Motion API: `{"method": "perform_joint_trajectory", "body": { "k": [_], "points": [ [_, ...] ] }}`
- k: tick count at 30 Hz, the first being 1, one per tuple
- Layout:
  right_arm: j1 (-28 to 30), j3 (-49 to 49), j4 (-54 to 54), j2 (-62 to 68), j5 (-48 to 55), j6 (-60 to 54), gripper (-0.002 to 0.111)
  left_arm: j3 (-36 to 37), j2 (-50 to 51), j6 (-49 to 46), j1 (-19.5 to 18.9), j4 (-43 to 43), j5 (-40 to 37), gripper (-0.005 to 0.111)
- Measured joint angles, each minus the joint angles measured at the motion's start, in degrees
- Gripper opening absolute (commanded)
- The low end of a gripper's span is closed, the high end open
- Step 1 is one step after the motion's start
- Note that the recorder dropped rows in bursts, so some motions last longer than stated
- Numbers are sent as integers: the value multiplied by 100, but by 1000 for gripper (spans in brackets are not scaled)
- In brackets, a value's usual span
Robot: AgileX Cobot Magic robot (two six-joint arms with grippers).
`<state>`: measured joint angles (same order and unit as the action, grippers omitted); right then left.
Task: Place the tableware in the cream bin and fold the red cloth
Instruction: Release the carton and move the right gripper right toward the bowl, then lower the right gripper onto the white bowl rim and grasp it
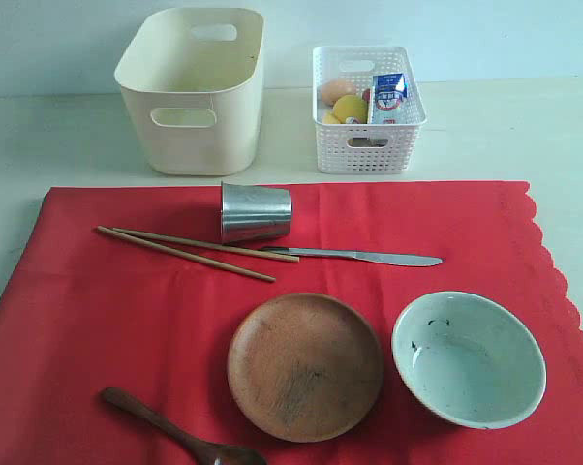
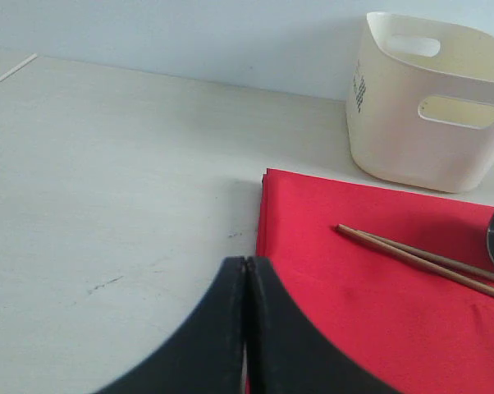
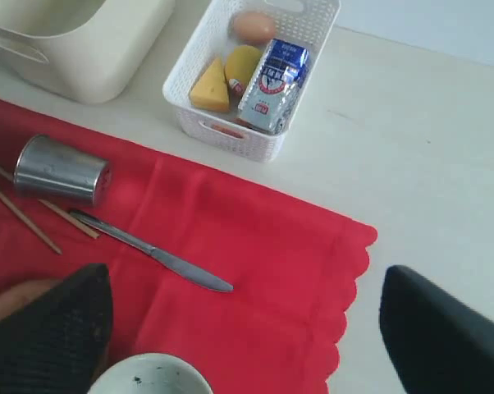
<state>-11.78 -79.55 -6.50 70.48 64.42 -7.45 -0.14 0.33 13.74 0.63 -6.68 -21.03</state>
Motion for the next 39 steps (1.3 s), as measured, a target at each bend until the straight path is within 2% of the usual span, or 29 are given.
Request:
{"method": "perform_joint_trajectory", "body": {
  "k": [16, 29, 39],
  "points": [
    [0, 1721, 0, -1248, -56, 0, 83, 0, 0, 0, 0, 0, 0, 0],
    [0, 3002, 13, -1357, -174, 0, 83, 0, 0, 0, 0, 0, 0, 0],
    [0, 3679, -61, -1357, -890, 172, 83, 0, 0, 0, 0, 0, 0, 0]
  ]
}}
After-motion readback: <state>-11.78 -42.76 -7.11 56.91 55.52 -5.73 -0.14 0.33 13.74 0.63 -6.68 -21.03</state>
